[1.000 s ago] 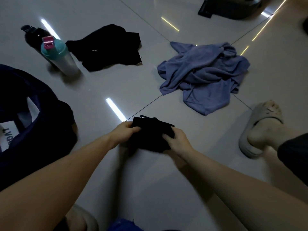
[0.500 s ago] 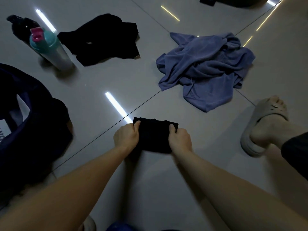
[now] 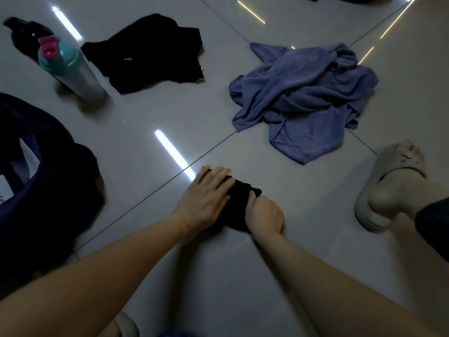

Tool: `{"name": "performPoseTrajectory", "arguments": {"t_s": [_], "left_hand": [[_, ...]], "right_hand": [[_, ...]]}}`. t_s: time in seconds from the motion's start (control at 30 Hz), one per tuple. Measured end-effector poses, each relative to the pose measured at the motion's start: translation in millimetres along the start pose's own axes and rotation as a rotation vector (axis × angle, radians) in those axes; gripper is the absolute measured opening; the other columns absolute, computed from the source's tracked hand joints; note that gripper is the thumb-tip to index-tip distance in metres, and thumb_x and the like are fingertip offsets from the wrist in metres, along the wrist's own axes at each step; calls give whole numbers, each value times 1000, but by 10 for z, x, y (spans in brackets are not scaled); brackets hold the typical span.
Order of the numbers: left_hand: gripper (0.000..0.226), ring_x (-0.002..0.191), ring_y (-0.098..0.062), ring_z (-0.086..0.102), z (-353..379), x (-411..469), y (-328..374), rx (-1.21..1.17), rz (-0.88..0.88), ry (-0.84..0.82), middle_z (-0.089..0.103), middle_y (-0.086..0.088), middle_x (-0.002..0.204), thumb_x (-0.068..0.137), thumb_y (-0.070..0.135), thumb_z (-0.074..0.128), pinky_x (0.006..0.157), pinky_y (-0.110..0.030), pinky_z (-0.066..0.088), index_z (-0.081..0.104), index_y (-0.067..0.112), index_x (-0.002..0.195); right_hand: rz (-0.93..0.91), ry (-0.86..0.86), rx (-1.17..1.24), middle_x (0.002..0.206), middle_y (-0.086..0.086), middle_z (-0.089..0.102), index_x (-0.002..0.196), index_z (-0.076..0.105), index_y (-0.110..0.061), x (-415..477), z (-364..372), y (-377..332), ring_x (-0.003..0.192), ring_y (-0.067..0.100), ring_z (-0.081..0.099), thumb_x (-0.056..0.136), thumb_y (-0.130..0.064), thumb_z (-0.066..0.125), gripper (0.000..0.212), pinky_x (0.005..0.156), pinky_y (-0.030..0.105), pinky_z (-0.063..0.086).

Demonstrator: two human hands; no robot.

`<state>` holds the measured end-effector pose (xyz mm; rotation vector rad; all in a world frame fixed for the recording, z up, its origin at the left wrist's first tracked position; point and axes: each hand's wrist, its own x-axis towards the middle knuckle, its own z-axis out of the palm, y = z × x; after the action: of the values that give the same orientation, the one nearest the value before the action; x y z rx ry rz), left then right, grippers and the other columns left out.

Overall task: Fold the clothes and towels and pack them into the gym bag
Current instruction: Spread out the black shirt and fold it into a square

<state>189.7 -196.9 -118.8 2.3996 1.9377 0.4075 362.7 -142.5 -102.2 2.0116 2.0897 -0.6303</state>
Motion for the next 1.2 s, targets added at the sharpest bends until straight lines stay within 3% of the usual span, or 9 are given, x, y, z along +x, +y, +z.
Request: {"name": "performPoseTrajectory", "arguments": {"t_s": [0.17,0.27,0.37,0.47,0.53,0.63,0.83,1.03,1.2], "left_hand": [[64,149,-32,30,162,42,-79,3,28,-276,37,-10,160,105,53,29,124,-48,18,35,16,157],[65,148,-31,31,170,86,-121,-15,27,-308,38,-9,159,103,55,33,123,-48,19,35,18,157],[66,148,-31,31,190,82,-110,-38,23,-293,38,-10,159,103,54,35,124,-49,18,36,15,156],[66,150,-30,30,183,56,-89,-75,-2,-280,36,-11,160,104,51,34,124,-49,17,34,11,157],[67,151,-28,28,147,39,-93,-97,-8,-281,34,-11,162,102,49,35,125,-48,15,32,11,157],[75,151,-29,25,104,-62,-64,-127,5,-301,32,-12,162,93,47,41,126,-48,12,30,9,158],[75,135,-29,46,-132,103,-24,-91,-63,-500,48,-8,146,85,49,54,117,-44,30,41,12,150],[60,118,-29,53,-261,533,156,-94,-432,-716,55,-6,123,78,37,72,100,-44,38,45,16,128],[55,98,-25,61,-279,653,214,-137,-593,-928,63,-2,106,72,46,85,88,-37,47,51,21,107]], "right_hand": [[-54,35,-78,105,14,73,100,72,-8,28,21,100,99,34,67,108,-47,25,62,89,39,45],[6,181,83,108,12,65,106,62,-12,74,14,109,100,36,63,101,-45,42,39,86,44,45],[-325,386,99,125,10,60,121,57,-12,127,-27,18,114,31,56,95,-35,48,36,95,45,43],[-621,263,-36,152,10,46,144,47,-9,76,62,36,136,25,45,100,-35,33,53,114,45,34],[-611,117,-123,163,7,31,156,31,-11,27,201,202,148,23,30,103,-41,21,61,122,46,23],[-643,74,-199,166,5,21,160,17,-12,27,340,409,153,24,17,104,-45,19,65,124,47,18],[-677,37,-230,164,9,26,159,21,-9,36,307,398,151,31,22,104,-45,22,66,122,52,22],[-701,23,-179,160,7,35,157,29,-9,61,251,440,149,28,29,104,-44,25,63,121,50,25],[-695,38,-183,163,4,31,157,27,-14,110,169,535,150,20,27,99,-55,23,71,123,46,17]]}}
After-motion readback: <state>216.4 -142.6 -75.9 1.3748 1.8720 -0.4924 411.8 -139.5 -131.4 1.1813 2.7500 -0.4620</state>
